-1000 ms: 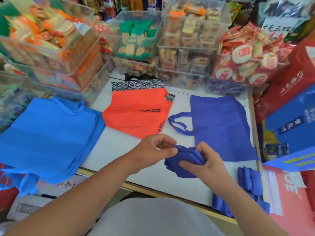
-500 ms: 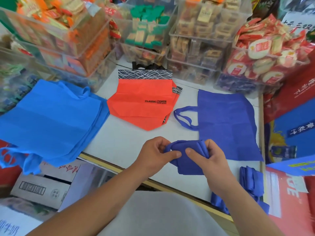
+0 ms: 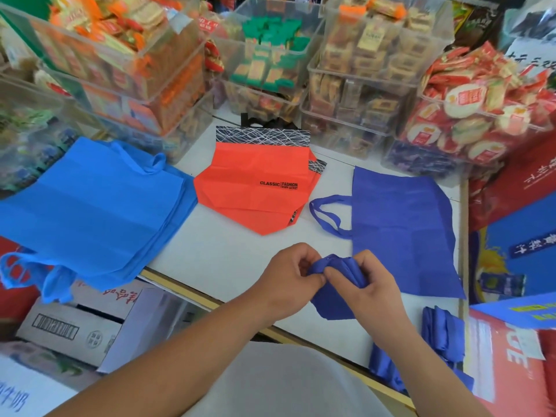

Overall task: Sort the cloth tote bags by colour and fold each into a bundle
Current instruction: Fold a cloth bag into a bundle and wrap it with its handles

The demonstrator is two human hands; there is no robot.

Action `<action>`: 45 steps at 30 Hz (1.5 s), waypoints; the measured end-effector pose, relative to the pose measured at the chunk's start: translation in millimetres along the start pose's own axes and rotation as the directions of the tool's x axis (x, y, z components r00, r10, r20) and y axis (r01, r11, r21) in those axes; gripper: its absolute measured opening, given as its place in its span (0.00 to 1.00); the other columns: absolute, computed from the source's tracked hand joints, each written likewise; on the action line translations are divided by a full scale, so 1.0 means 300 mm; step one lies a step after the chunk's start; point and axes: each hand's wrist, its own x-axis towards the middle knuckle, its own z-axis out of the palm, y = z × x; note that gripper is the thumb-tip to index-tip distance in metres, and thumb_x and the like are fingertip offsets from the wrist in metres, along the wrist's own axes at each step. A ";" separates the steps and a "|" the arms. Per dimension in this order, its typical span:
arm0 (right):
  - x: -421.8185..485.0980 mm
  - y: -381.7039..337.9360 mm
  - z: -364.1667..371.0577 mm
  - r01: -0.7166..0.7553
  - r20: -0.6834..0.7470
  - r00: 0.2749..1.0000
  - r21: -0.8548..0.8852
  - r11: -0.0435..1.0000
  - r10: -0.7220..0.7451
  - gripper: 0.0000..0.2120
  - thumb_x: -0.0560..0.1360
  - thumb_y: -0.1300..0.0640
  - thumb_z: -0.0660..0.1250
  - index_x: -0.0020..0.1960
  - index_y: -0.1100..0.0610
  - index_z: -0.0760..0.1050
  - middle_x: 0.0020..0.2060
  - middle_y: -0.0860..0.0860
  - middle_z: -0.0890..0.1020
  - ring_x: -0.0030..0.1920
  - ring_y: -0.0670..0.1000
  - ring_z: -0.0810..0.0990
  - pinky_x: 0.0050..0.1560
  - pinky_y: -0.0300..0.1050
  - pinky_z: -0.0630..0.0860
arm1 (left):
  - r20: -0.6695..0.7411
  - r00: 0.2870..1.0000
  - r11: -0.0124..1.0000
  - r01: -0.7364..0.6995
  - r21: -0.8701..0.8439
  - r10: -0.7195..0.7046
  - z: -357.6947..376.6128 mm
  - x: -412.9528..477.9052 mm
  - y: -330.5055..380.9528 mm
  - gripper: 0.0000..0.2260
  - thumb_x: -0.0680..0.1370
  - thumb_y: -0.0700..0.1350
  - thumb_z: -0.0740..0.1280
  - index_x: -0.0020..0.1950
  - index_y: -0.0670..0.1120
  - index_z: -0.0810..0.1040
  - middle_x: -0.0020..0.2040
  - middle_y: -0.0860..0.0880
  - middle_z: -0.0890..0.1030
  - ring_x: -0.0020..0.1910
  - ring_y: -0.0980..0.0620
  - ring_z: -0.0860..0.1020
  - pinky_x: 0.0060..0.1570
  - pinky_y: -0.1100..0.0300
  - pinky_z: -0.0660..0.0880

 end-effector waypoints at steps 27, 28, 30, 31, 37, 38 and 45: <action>0.033 -0.033 -0.100 0.114 0.207 0.974 -0.071 0.991 -0.097 0.11 0.72 0.60 0.77 0.48 0.50 0.78 0.42 0.45 0.83 0.45 0.48 0.82 0.44 0.40 0.77 | 0.277 0.930 0.916 0.312 -0.252 -0.240 -0.014 0.018 0.068 0.11 0.80 0.48 0.71 0.52 0.40 0.83 0.50 0.44 0.86 0.53 0.48 0.84 0.55 0.54 0.82; 0.034 -0.030 -0.099 0.095 0.192 0.978 -0.061 0.994 -0.081 0.13 0.71 0.59 0.79 0.50 0.50 0.77 0.44 0.45 0.83 0.46 0.48 0.82 0.45 0.40 0.78 | 0.278 0.931 0.916 0.309 -0.255 -0.237 -0.016 0.020 0.067 0.10 0.80 0.47 0.71 0.52 0.39 0.82 0.49 0.43 0.85 0.52 0.48 0.84 0.55 0.54 0.82; 0.036 -0.026 -0.096 0.038 0.127 0.991 -0.035 0.999 -0.034 0.18 0.68 0.55 0.82 0.51 0.49 0.77 0.45 0.44 0.83 0.46 0.47 0.83 0.43 0.41 0.80 | 0.231 0.946 0.923 0.284 -0.259 -0.227 -0.013 0.024 0.058 0.09 0.81 0.46 0.70 0.50 0.40 0.81 0.48 0.43 0.85 0.49 0.49 0.84 0.55 0.53 0.82; 0.033 -0.024 -0.092 0.014 0.083 0.997 -0.026 1.000 -0.012 0.19 0.66 0.53 0.83 0.51 0.48 0.77 0.45 0.43 0.84 0.46 0.46 0.83 0.42 0.41 0.80 | 0.197 0.954 0.923 0.274 -0.269 -0.226 -0.010 0.026 0.050 0.08 0.81 0.45 0.70 0.49 0.40 0.81 0.48 0.42 0.84 0.48 0.49 0.84 0.55 0.52 0.82; -0.014 0.001 -0.073 0.093 -0.016 0.996 0.010 0.996 -0.092 0.21 0.65 0.57 0.83 0.53 0.44 0.80 0.47 0.39 0.83 0.47 0.44 0.83 0.43 0.34 0.79 | 0.081 0.978 0.915 0.210 -0.346 -0.194 -0.012 0.031 0.032 0.07 0.82 0.44 0.68 0.51 0.40 0.79 0.52 0.39 0.84 0.49 0.47 0.85 0.56 0.54 0.82; -0.017 0.002 -0.071 0.095 -0.019 0.995 0.027 0.995 -0.095 0.19 0.67 0.58 0.82 0.52 0.44 0.80 0.46 0.40 0.84 0.46 0.45 0.83 0.42 0.34 0.78 | 0.081 0.980 0.923 0.197 -0.331 -0.181 -0.015 0.032 0.035 0.07 0.82 0.44 0.69 0.52 0.40 0.80 0.53 0.39 0.84 0.49 0.47 0.85 0.55 0.54 0.82; 0.004 -0.018 -0.083 0.204 0.080 0.976 -0.034 0.978 -0.201 0.09 0.75 0.59 0.75 0.51 0.48 0.81 0.45 0.42 0.83 0.45 0.47 0.81 0.40 0.30 0.73 | 0.163 0.972 0.969 0.194 -0.155 -0.169 -0.047 0.047 0.066 0.08 0.82 0.47 0.68 0.59 0.51 0.83 0.52 0.53 0.86 0.55 0.51 0.83 0.58 0.55 0.81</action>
